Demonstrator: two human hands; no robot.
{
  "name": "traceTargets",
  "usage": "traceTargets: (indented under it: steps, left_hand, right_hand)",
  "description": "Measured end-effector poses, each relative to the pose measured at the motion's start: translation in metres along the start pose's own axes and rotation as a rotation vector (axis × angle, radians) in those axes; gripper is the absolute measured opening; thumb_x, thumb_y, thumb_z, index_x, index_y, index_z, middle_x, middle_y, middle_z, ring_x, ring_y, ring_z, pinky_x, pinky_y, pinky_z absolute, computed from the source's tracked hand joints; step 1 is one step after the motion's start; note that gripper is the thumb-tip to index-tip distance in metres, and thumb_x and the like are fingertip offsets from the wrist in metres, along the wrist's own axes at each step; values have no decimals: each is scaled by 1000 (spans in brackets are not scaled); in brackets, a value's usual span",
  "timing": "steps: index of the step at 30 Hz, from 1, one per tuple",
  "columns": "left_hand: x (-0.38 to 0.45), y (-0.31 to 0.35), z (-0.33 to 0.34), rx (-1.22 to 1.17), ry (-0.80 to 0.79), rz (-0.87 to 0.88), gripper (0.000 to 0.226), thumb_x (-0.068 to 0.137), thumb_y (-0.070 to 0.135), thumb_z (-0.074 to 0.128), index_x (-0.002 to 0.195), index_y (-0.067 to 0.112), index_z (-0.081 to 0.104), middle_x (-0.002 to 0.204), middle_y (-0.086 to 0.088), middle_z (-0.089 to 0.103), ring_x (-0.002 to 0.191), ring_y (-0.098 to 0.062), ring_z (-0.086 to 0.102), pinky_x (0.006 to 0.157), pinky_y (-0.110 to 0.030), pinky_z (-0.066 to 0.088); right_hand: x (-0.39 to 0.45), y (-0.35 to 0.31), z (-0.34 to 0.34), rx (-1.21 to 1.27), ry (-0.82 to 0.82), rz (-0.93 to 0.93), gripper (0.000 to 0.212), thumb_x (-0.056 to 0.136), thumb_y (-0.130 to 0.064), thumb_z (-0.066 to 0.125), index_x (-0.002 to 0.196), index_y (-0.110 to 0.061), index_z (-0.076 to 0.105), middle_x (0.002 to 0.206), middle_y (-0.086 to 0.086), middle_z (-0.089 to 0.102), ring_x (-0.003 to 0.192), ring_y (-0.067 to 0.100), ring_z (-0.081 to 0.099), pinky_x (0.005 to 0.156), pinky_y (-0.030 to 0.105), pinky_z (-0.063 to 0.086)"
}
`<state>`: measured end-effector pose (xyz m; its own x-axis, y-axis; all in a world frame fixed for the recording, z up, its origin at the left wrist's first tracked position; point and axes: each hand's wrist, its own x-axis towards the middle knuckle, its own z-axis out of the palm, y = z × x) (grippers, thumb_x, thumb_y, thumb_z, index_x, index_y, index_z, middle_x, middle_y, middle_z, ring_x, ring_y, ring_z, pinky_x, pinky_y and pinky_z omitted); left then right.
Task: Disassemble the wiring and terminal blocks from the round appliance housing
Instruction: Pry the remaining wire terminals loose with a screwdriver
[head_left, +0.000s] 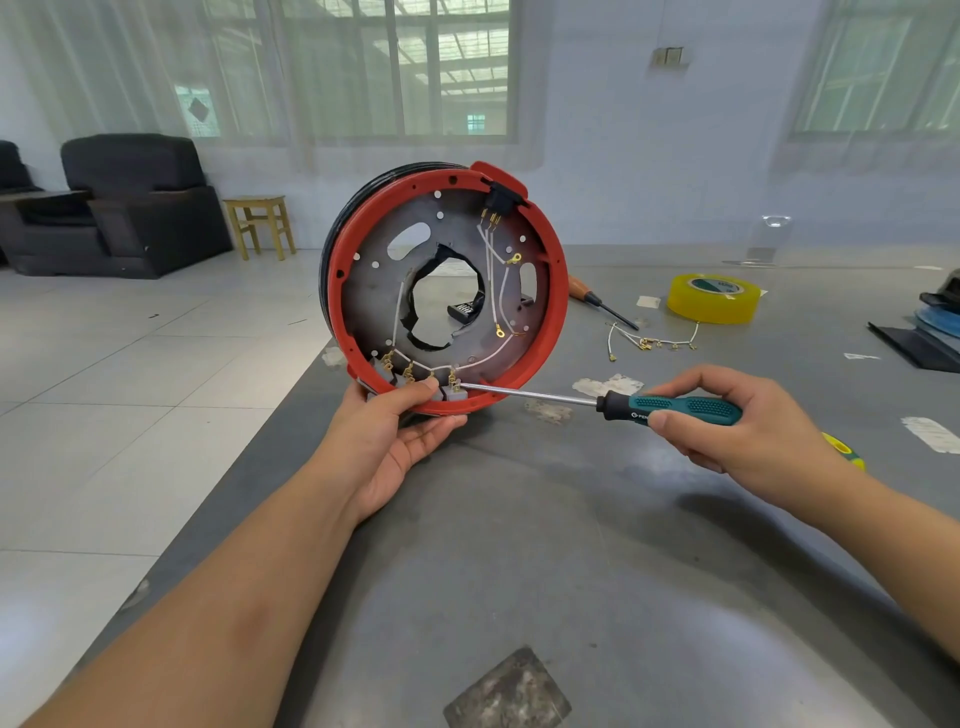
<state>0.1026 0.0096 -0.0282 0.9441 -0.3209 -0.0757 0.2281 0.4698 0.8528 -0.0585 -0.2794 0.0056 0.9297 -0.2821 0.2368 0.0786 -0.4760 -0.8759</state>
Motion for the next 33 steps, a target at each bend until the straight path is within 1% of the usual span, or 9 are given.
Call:
traceTargets:
  steps: [4,7,10,16,18,21,24,28,33]
  left_hand:
    - [0,1,0,-15,8,-1,41,92,-2,73,127,9,53,98,-25,78,93,-49,76,63,-34,63]
    - [-1,1,1,-35,17,-2,42,92,-3,72,128,9,53,100,-26,78,93,-50,75,64,-36,64]
    - [-3,1,2,-39,24,5,43,92,-3,72,129,7,53,107,-29,76,94,-50,75,63,-35,64]
    - [-3,1,2,-39,37,1,54,92,-4,72,140,2,50,105,-28,76,95,-50,75,64,-36,64]
    - [-3,2,2,-35,40,-3,54,92,-4,72,141,2,50,107,-29,76,94,-50,75,64,-36,64]
    - [-4,1,3,-18,39,-1,53,92,-4,71,140,1,49,106,-29,76,93,-49,76,63,-35,64]
    - [-5,0,6,4,47,25,48,92,-5,71,135,2,52,108,-28,76,93,-47,76,65,-37,65]
    - [-5,-3,9,44,58,78,45,91,-8,72,125,12,51,109,-23,77,92,-43,77,66,-39,65]
    - [-7,-4,12,38,79,117,55,90,-10,72,132,14,45,112,-22,76,91,-42,78,65,-40,64]
  right_hand:
    - [-3,0,-1,-104,-8,-52,39,64,-61,74,97,-41,73,78,-9,71,56,7,60,53,21,51]
    - [-4,1,-2,-158,-3,-74,37,66,-62,72,99,-45,71,80,-17,70,60,5,61,54,21,51]
    - [-4,2,-2,-173,-2,-90,36,68,-61,72,101,-45,71,79,-18,69,61,4,59,55,20,49]
    - [-4,4,-3,-209,12,-114,34,70,-61,70,102,-49,69,85,-23,68,65,0,62,54,14,48]
    - [-3,5,-3,-195,11,-114,35,70,-60,72,103,-48,70,84,-20,69,63,3,61,54,16,49]
    - [0,5,-1,-59,11,-73,34,66,-55,77,98,-42,74,73,-6,71,54,8,58,52,21,51]
    - [3,2,0,26,32,-55,30,68,-48,82,94,-34,76,64,4,68,49,14,53,48,20,47]
    - [5,-5,0,-13,60,-80,20,76,-38,82,95,-34,77,64,1,68,48,13,54,49,19,46]
    - [4,-11,2,-99,92,-117,16,78,-39,82,92,-42,76,67,-10,69,51,6,58,50,19,49]
